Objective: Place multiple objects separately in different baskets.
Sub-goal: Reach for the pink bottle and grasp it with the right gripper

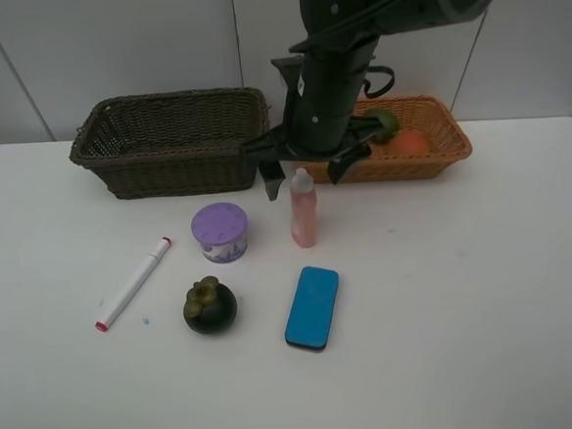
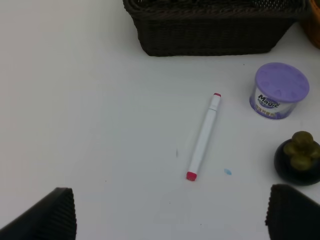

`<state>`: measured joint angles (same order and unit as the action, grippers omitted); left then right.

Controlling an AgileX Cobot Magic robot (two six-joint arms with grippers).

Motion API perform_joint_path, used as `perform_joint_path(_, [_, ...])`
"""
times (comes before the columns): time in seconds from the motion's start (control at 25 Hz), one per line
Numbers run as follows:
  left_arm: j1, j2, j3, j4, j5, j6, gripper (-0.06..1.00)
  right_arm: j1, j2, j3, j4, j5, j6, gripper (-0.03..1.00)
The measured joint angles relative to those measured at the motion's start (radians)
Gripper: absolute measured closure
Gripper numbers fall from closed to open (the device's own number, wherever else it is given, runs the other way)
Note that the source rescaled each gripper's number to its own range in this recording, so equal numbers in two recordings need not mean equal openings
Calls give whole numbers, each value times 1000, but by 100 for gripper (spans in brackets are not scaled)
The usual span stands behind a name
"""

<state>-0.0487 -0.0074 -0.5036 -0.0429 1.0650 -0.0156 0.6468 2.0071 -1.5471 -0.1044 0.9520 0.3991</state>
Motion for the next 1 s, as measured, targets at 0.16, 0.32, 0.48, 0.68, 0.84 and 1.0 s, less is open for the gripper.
perform_joint_path(0.16, [0,0,0,0,0,0,-5,0,33,0,-7,-26,6,3])
perform_joint_path(0.32, [0,0,0,0,0,0,-5,-8,71,0,-3,-60,12,3])
perform_joint_path(0.48, [0,0,0,0,0,0,-5,-31,93,0,0,-82,15,3])
perform_joint_path(0.68, [0,0,0,0,0,0,-5,-48,103,0,1,-99,18,3])
perform_joint_path(0.84, [0,0,0,0,0,0,-5,-48,138,0,13,-104,18,3])
perform_joint_path(1.0, [0,0,0,0,0,0,-5,-48,152,0,28,-123,18,3])
